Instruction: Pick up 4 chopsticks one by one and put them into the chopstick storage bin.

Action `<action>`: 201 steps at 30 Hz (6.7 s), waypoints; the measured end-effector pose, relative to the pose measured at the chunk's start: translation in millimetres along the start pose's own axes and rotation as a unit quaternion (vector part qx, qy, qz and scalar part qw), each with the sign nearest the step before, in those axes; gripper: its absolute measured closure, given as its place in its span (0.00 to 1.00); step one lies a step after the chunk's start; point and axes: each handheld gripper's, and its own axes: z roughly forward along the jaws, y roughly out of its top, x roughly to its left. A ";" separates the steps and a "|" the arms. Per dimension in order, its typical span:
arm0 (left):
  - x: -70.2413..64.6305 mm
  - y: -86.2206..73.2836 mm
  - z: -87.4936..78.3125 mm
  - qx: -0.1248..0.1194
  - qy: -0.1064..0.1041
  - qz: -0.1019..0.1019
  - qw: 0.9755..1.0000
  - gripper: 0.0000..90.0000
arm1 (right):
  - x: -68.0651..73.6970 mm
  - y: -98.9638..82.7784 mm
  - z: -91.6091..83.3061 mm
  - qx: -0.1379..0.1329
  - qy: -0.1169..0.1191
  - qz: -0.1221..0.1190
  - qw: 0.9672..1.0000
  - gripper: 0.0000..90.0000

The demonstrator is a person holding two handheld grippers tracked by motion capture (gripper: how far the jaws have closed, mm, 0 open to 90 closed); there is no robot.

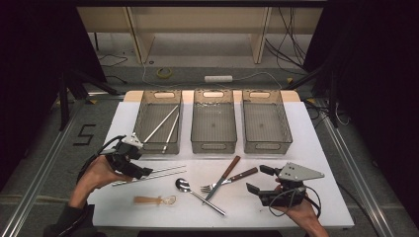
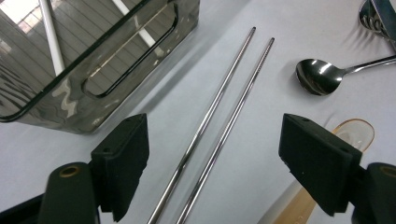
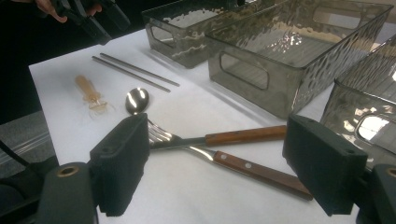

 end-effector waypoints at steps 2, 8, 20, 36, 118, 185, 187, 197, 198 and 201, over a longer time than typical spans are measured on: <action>0.4 -1.1 0.0 -0.002 -0.002 -0.003 1.000 0.26 | 0.3 0.0 0.5 0.001 0.001 -0.001 1.000 0.27; 0.5 -3.0 -0.2 0.006 0.000 0.000 1.000 0.26 | 1.0 0.5 0.5 0.001 0.004 -0.003 1.000 0.27; -0.8 -4.8 3.5 0.042 0.007 0.014 0.999 0.30 | 1.5 1.0 0.4 0.002 0.007 -0.006 1.000 0.27; 0.5 -8.6 9.7 0.081 0.002 0.015 0.997 0.49 | 0.5 1.0 0.6 0.003 0.009 -0.005 1.000 0.27; -0.7 -17.0 33.7 0.122 -0.033 0.131 0.983 0.94 | 0.4 0.3 4.5 0.019 0.019 -0.012 1.000 0.27; 40.6 62.5 -27.3 -0.135 0.022 -0.057 0.989 0.94 | -2.5 -1.4 5.1 0.016 0.010 -0.001 1.000 0.27; 45.9 65.7 -25.5 -0.140 0.029 -0.066 0.988 0.94 | -2.5 -1.3 5.1 0.016 0.010 -0.001 1.000 0.27; 67.3 79.4 -15.6 -0.170 0.074 -0.091 0.978 0.94 | -2.7 -1.3 4.7 0.016 0.010 0.000 1.000 0.27; 70.1 80.2 -14.7 -0.171 0.076 -0.095 0.978 0.94 | -2.8 -1.4 4.7 0.017 0.010 0.000 1.000 0.27; 77.2 81.7 -9.8 -0.174 0.083 -0.103 0.976 0.94 | -3.0 -1.5 4.7 0.016 0.011 0.000 1.000 0.27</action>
